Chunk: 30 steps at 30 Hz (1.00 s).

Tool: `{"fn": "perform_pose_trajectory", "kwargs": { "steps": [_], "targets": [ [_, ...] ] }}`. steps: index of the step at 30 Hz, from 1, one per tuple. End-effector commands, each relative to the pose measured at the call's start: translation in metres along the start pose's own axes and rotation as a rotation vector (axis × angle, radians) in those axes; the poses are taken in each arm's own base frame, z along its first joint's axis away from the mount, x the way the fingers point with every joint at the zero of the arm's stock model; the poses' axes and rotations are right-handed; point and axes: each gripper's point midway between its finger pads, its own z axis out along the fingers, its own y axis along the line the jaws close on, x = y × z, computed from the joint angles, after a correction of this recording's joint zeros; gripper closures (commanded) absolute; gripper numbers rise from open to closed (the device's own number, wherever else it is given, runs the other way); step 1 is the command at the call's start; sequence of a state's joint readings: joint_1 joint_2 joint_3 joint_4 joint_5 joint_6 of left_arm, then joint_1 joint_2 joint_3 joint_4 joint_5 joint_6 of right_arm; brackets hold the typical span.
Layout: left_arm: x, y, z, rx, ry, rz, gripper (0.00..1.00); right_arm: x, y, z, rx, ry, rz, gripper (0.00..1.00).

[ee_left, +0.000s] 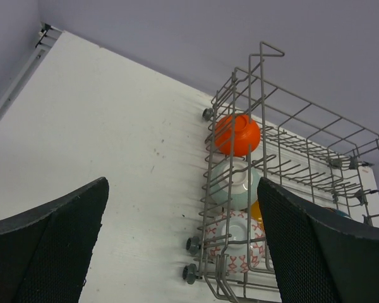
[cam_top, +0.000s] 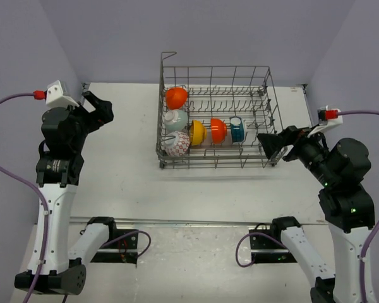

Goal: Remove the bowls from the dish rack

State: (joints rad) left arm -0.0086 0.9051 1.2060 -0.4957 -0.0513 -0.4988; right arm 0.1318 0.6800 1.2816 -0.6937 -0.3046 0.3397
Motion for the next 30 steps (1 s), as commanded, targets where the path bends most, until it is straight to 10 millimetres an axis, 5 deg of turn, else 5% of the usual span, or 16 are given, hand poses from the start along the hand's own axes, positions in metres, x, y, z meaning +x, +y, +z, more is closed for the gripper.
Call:
{"fn": "perform_pose_trajectory", "kwargs": {
  "steps": [1,8,10,15,20,30],
  "targets": [
    [0.009,0.010,0.007,-0.056,0.033,-0.018,0.00,-0.004,-0.003,0.005,0.015,0.002,-0.001,0.01],
    [0.007,0.000,0.011,-0.030,0.052,-0.036,0.00,-0.005,-0.009,0.046,0.055,0.145,0.142,0.01],
    [0.008,0.000,0.012,-0.035,0.060,-0.029,0.00,-0.014,0.006,0.057,-0.025,0.158,0.173,0.01],
    [0.018,0.003,0.024,-0.052,0.104,-0.018,0.00,-0.016,0.012,0.118,-0.085,0.294,0.369,0.01],
    [0.015,-0.008,0.041,-0.022,0.133,-0.022,0.00,-0.032,0.048,0.165,-0.289,0.334,0.462,0.01],
    [0.012,-0.027,0.120,0.007,0.199,-0.049,0.03,-0.010,0.055,0.310,-0.401,0.455,0.502,0.03]
  ]
}}
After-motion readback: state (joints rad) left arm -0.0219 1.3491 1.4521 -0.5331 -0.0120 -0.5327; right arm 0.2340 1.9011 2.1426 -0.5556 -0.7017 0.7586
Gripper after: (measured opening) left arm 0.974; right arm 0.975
